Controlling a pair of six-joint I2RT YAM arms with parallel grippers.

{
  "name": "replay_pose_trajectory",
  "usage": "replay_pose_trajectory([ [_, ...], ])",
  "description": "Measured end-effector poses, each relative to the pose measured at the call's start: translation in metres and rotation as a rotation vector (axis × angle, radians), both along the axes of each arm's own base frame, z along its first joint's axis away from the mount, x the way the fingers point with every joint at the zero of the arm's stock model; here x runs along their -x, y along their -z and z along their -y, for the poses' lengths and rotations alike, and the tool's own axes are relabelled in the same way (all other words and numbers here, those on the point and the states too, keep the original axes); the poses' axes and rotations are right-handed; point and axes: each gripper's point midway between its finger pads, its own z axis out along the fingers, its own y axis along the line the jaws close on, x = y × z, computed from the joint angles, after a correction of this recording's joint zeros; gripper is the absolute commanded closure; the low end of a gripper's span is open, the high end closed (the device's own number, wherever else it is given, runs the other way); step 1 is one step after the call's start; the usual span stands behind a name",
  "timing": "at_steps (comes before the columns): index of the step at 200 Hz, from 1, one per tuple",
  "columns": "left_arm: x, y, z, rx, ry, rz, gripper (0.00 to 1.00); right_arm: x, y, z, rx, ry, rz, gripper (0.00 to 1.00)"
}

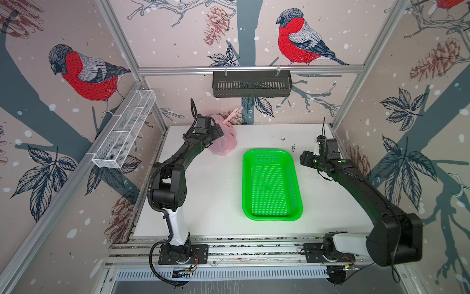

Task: Untie the knot of the plastic bag and take out the fruit
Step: Move the plastic bag to the middle-left of the table.

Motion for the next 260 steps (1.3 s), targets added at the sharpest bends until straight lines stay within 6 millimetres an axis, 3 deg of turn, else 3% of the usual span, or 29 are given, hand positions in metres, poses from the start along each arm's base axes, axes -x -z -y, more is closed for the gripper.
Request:
replay_pose_trajectory([
  [29, 0.001, 0.025, -0.016, 0.147, -0.074, -0.019, 0.04, -0.002, 0.003, 0.005, 0.004, -0.004, -0.005, 0.28],
  [72, -0.023, 0.010, -0.011, 0.259, -0.079, 0.094, 0.07, -0.006, 0.004, 0.013, -0.008, 0.007, 0.001, 0.28],
  [135, -0.058, 0.010, -0.016, 0.301, -0.111, 0.169, 0.23, -0.006, 0.012, 0.019, -0.018, 0.014, -0.017, 0.30],
  [152, -0.067, 0.009, -0.019, 0.295, -0.121, 0.188, 0.33, -0.008, 0.014, 0.019, -0.019, 0.013, -0.019, 0.32],
  [200, -0.071, 0.011, -0.020, 0.287, -0.124, 0.202, 0.79, -0.009, 0.019, 0.019, -0.026, 0.010, -0.033, 0.40],
  [234, -0.057, 0.022, -0.021, 0.286, -0.126, 0.188, 0.93, -0.009, 0.019, 0.017, -0.034, 0.003, -0.033, 0.43],
  [260, -0.031, 0.018, -0.025, 0.285, -0.130, 0.193, 0.97, -0.008, 0.016, 0.015, -0.040, -0.003, -0.025, 0.44],
])
